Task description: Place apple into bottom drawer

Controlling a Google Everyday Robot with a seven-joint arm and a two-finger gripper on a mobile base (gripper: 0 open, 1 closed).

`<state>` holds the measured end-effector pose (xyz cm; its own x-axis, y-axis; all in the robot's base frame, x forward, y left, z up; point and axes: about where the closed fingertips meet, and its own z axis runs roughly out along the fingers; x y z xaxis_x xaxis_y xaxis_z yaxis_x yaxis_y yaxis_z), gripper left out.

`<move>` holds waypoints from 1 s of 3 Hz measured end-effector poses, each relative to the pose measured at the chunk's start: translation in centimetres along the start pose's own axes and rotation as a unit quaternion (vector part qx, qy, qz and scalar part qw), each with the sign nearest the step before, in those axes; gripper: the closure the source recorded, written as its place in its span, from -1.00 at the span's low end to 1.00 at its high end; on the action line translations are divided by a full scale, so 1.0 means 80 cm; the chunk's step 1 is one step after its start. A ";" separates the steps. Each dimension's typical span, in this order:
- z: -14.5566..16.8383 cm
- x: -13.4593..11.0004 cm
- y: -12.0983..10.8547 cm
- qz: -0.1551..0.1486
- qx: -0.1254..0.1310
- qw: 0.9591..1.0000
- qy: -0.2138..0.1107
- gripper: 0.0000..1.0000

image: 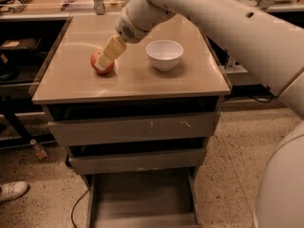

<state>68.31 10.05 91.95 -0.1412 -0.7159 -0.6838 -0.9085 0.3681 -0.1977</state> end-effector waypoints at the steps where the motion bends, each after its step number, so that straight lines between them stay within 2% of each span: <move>1: 0.001 0.000 0.001 0.000 -0.001 1.000 0.000 -1.00; 3: 0.061 -0.004 0.014 -0.024 -0.016 0.999 0.015 -1.00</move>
Offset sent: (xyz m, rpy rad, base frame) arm 0.0088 0.0344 -0.0334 -0.0425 -0.0190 0.0367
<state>69.23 13.58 88.54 -0.1086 -0.7501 -0.6523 -0.9266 0.3140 -0.2069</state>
